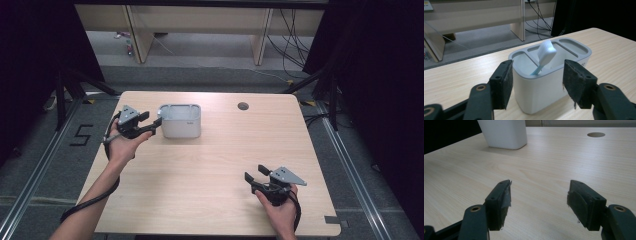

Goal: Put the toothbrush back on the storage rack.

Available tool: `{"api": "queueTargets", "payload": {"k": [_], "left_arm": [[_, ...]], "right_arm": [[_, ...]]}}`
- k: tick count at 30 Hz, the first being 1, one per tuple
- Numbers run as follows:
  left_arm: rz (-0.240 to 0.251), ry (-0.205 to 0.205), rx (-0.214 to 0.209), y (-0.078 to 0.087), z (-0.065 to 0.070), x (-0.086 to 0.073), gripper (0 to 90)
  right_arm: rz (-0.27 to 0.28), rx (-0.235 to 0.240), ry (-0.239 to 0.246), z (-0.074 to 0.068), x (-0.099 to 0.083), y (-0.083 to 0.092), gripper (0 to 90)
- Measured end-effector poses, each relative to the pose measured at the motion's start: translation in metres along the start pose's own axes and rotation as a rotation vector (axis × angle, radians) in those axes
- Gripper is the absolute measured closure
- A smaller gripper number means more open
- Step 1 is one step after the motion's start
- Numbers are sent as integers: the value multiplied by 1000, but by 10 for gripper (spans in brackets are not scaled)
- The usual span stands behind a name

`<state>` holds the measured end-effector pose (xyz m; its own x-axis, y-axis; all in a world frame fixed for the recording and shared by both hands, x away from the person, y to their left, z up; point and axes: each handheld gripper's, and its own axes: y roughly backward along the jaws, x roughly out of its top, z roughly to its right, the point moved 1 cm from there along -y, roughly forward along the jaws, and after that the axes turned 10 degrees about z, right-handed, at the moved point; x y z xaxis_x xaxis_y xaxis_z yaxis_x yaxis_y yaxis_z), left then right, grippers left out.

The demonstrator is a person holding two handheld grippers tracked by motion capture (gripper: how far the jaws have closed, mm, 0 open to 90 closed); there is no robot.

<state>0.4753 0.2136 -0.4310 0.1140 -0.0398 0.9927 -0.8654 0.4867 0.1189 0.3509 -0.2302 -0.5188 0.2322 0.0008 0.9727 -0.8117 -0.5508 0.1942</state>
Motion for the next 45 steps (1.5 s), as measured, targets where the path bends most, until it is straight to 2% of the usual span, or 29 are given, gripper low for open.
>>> {"api": "queueTargets", "payload": {"k": [4,8,16,20,29,30,34,35,36,37,38,39,40,41,45], "left_arm": [[9,7,16,13,2,-4,363],[16,7,8,25,6,-8,351],[30,13,4,47,12,-18,351],[35,0,2,57,15,-22,351],[25,-26,-1,79,23,-45,348],[33,-29,-11,80,23,-48,347],[20,-25,1,88,22,-55,346],[24,-24,3,89,22,-57,346],[24,-25,6,92,22,-60,346],[26,-29,7,93,22,-63,346],[35,-29,1,94,21,-65,345],[27,-30,6,97,21,-69,345],[28,-30,5,98,20,-72,343],[37,-26,2,99,19,-76,342],[38,-16,14,104,15,-92,341]], "right_arm": [[-2,7,-10,-1,0,0,357],[-1,0,0,-1,0,0,357],[-4,13,-19,-2,0,0,357],[-4,10,-15,-2,0,0,357],[-1,8,-17,-2,0,-1,357],[0,8,-17,-2,0,-1,358],[2,5,-12,-2,0,-1,358],[-1,5,-17,-2,0,0,358],[-7,3,-57,-5,-1,0,358],[-5,2,-43,-4,-1,-1,359],[-8,2,-56,-5,-1,0,359],[-5,3,-40,-4,-1,-1,359],[-8,4,-59,-5,-1,-1,360],[-14,4,-30,-2,0,-1,360],[-18,-8,1,0,0,-2,360]]}}
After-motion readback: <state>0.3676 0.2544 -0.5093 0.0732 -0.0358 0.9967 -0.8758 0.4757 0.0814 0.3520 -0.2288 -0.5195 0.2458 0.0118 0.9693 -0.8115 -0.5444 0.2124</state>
